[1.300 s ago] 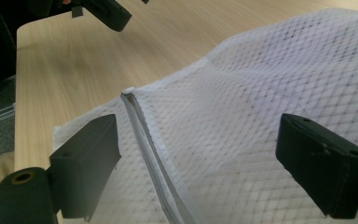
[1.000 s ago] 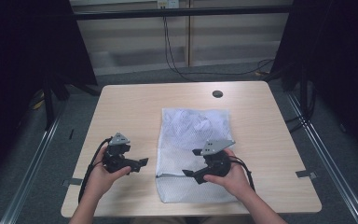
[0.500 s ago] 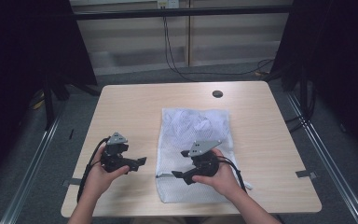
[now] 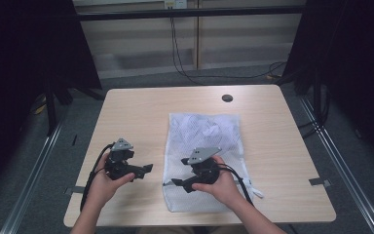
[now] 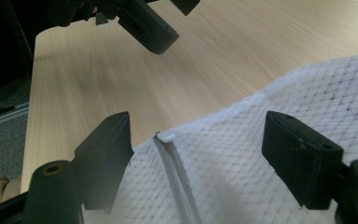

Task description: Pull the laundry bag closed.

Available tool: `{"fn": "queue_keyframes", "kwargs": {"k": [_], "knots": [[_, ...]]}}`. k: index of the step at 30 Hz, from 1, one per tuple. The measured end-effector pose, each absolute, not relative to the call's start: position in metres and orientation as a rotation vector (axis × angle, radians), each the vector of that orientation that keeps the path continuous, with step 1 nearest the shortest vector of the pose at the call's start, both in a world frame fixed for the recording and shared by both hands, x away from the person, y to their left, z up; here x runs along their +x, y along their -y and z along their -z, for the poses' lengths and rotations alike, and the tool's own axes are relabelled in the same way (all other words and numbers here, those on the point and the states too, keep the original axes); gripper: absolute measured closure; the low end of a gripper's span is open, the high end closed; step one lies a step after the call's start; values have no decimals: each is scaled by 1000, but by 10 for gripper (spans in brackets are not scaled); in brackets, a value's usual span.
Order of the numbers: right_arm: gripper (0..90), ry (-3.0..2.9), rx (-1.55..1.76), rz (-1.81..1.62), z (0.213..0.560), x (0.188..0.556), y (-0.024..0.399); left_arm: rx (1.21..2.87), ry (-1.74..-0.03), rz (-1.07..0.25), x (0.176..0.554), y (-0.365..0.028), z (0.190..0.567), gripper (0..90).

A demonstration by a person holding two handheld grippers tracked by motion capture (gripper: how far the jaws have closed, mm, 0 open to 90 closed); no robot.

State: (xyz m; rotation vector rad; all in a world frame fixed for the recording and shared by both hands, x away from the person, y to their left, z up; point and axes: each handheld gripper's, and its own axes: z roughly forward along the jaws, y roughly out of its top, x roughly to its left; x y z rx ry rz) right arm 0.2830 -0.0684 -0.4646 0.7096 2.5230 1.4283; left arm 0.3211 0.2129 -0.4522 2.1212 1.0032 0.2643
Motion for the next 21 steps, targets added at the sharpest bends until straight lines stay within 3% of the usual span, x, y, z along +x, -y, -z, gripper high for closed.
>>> {"fn": "queue_keyframes", "kwargs": {"k": [10, 21], "knots": [[268, -2525, 732, -1429, 468, 285, 56, 2118, -1006, -263, 321, -215, 452, 74], [435, -2571, 721, -1437, 472, 284, 47, 2122, -1009, -268, 322, -216, 453, 76]]}}
